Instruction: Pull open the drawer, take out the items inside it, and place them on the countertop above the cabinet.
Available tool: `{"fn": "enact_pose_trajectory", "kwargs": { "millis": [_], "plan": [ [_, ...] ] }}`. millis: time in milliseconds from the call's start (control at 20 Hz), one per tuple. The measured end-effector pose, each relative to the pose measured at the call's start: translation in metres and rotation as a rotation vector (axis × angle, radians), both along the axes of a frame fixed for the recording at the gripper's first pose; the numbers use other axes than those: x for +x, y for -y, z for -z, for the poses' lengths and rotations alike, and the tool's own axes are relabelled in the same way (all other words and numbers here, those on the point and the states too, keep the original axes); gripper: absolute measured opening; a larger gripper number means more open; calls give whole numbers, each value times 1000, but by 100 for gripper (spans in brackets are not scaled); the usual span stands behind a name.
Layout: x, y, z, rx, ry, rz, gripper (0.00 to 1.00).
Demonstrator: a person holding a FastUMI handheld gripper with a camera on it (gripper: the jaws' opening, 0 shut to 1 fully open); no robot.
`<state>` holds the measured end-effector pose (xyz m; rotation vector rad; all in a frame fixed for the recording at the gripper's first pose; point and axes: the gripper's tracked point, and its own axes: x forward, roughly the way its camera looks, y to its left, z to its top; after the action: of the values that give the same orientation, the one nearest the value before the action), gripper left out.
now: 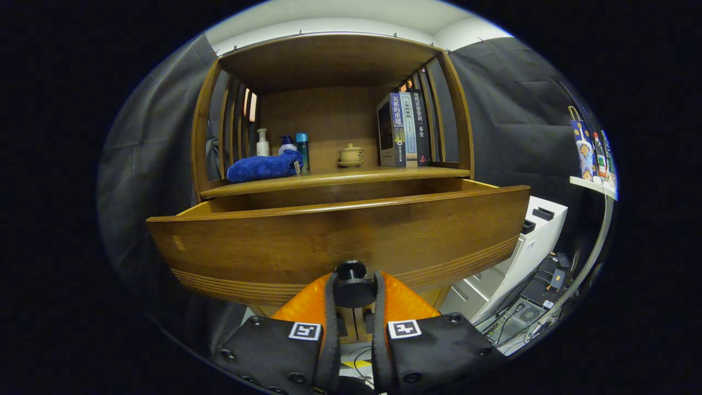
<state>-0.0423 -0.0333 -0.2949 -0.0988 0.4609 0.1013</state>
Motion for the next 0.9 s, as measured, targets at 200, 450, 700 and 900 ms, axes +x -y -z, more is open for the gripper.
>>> {"fn": "enact_pose_trajectory", "kwargs": {
  "millis": [200, 450, 700, 900],
  "plan": [
    [-4, 1, 1, -1, -8, -5, 31],
    [-32, 7, -5, -3, -20, -13, 31],
    [-45, 10, -7, 12, -29, 9, 31],
    [-46, 11, -5, 42, -46, 59, 54]
  ]
}}
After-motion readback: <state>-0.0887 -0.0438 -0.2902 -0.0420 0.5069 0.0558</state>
